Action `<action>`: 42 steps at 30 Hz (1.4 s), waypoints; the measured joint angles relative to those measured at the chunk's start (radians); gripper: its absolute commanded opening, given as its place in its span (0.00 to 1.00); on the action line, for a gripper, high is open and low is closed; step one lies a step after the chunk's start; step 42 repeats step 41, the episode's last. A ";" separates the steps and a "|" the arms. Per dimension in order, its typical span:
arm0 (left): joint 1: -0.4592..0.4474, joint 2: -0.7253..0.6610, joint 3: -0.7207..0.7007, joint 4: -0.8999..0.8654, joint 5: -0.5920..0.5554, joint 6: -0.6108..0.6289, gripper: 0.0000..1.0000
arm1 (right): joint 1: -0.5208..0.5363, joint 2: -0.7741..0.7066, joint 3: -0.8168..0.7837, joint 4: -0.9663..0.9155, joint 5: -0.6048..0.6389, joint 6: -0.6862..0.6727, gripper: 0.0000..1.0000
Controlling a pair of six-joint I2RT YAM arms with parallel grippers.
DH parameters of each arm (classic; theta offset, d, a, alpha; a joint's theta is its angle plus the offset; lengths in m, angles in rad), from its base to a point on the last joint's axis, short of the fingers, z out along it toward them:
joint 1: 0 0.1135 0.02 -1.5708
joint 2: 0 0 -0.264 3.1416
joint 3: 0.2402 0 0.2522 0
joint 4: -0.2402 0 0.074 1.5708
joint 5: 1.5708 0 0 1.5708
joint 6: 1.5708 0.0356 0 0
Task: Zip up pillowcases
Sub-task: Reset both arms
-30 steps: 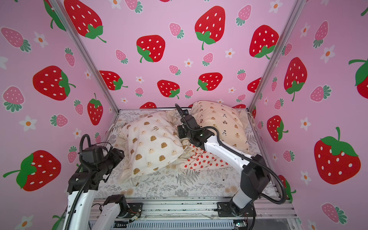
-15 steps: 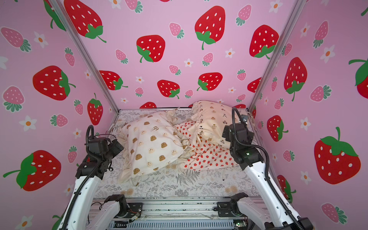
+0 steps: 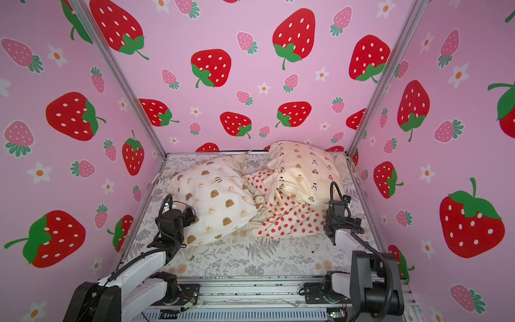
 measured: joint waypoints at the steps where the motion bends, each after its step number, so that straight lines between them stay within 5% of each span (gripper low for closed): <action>1: 0.000 0.035 -0.002 0.048 0.005 0.017 0.99 | -0.008 0.022 0.002 0.047 -0.039 -0.022 1.00; 8: 0.000 0.224 -0.013 0.359 0.037 0.095 0.99 | -0.072 0.131 0.056 0.230 -0.280 -0.122 1.00; 16: 0.037 0.285 -0.009 0.445 0.097 0.105 0.99 | -0.076 0.227 -0.023 0.543 -0.481 -0.156 0.99; 42: 0.096 0.285 -0.008 0.467 0.277 0.103 0.99 | -0.008 0.275 0.002 0.558 -0.415 -0.206 0.99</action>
